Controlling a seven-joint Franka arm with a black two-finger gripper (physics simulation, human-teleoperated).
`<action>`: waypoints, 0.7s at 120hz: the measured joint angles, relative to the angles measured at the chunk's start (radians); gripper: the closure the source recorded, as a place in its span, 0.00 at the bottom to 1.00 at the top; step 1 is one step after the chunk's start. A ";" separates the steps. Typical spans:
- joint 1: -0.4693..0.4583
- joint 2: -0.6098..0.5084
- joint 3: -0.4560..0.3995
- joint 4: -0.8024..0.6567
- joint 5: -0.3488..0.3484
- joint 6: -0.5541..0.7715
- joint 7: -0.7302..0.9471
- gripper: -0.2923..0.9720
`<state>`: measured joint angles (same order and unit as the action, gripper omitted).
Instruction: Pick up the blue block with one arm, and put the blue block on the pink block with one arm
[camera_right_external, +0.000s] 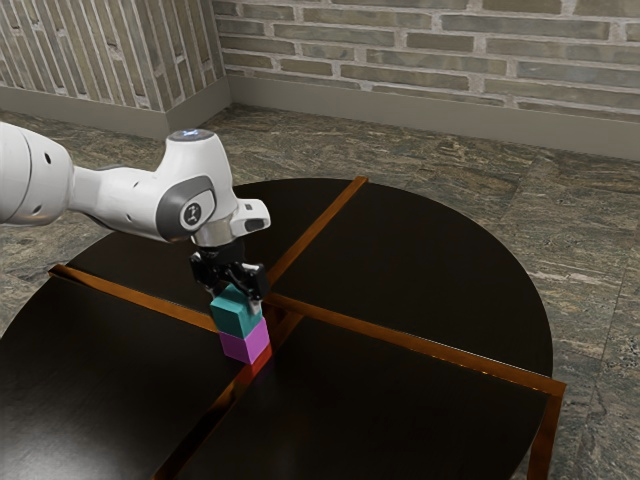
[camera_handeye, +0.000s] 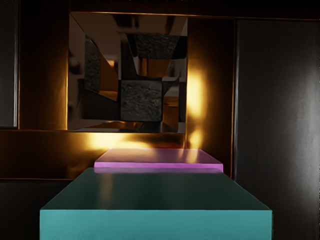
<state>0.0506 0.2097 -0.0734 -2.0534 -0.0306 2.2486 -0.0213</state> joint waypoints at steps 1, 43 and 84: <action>0.000 0.000 0.000 0.000 0.000 0.000 0.000 0.29; -0.001 -0.056 -0.009 0.005 -0.001 -0.010 0.005 0.24; 0.010 -0.379 0.086 0.181 0.010 -0.398 -0.019 0.23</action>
<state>0.0604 -0.1698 0.0121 -1.8724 -0.0205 1.8510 -0.0407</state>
